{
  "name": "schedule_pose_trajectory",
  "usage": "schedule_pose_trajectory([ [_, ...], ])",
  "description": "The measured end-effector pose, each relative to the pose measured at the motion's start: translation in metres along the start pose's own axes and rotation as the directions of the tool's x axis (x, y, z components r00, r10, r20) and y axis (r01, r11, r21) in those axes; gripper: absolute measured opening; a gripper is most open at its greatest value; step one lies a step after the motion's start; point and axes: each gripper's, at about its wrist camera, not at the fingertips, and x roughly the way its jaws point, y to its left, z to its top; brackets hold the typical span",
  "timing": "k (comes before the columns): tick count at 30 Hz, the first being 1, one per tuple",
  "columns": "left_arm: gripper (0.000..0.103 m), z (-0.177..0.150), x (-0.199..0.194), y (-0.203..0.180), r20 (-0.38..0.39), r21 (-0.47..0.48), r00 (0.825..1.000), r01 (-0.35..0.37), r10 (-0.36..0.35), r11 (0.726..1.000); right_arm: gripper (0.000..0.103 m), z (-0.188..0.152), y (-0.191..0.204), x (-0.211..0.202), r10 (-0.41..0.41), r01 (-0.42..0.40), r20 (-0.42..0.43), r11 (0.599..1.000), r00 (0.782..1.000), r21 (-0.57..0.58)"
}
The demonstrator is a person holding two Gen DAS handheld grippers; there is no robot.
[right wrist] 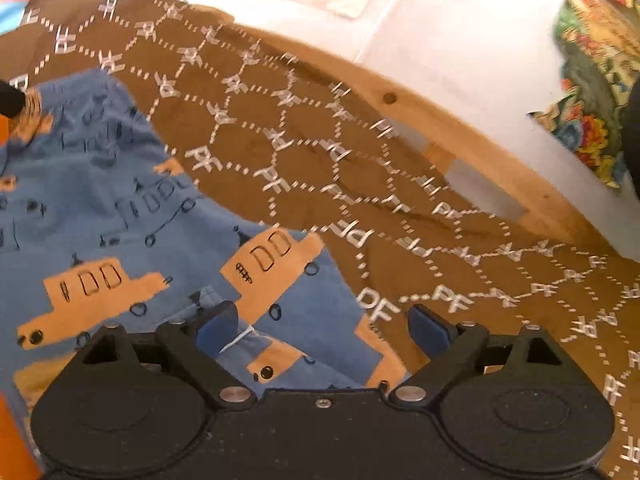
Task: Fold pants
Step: 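Grasp the elastic waistband of the blue pants with the left gripper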
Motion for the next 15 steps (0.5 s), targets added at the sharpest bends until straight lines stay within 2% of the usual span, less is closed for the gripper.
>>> schedule_pose_trajectory([
  [1,0.045,0.003,0.004,0.003,-0.009,-0.018,1.000,0.006,-0.006,1.000,0.092,0.000,-0.001,-0.008,-0.009,0.009,0.002,1.000,1.000,0.003],
  [2,0.036,0.007,0.008,0.005,-0.014,-0.028,1.000,0.010,-0.011,1.000,0.092,0.000,-0.001,-0.015,-0.014,0.014,0.006,1.000,1.000,0.008],
  [3,0.018,0.009,0.010,0.004,-0.012,-0.026,1.000,0.008,-0.008,1.000,0.092,-0.001,-0.001,-0.025,-0.016,0.016,0.008,1.000,1.000,0.019],
  [4,0.016,0.012,0.011,0.000,-0.006,-0.011,1.000,0.008,-0.008,1.000,0.092,-0.003,0.000,-0.034,-0.020,0.020,0.007,0.999,1.000,0.031],
  [6,0.014,0.014,0.008,-0.007,0.022,0.042,0.999,0.027,-0.027,0.999,0.092,-0.005,0.003,-0.051,-0.022,0.022,0.001,0.998,1.000,0.055],
  [8,0.013,0.013,0.006,-0.017,0.041,0.112,0.999,-0.010,0.006,0.994,0.092,-0.008,0.007,-0.059,-0.015,0.016,-0.015,0.997,1.000,0.078],
  [10,0.013,0.013,0.015,-0.021,-0.014,0.132,0.998,-0.064,0.066,0.989,0.092,-0.012,0.015,-0.057,-0.011,0.014,-0.041,0.996,0.999,0.083],
  [12,0.015,0.012,0.029,-0.015,-0.095,0.120,0.988,-0.108,0.120,0.987,0.092,-0.021,0.027,-0.046,-0.017,0.021,-0.098,0.999,0.995,0.045],
  [14,0.033,0.012,0.030,-0.007,-0.127,0.062,0.989,-0.069,0.077,0.996,0.092,-0.028,0.034,-0.042,-0.033,0.038,-0.100,0.999,0.994,0.039],
  [15,0.045,0.013,0.032,-0.005,-0.143,0.050,0.989,-0.041,0.048,0.998,0.092,-0.030,0.034,-0.043,-0.037,0.042,-0.091,0.998,0.995,0.044],
])
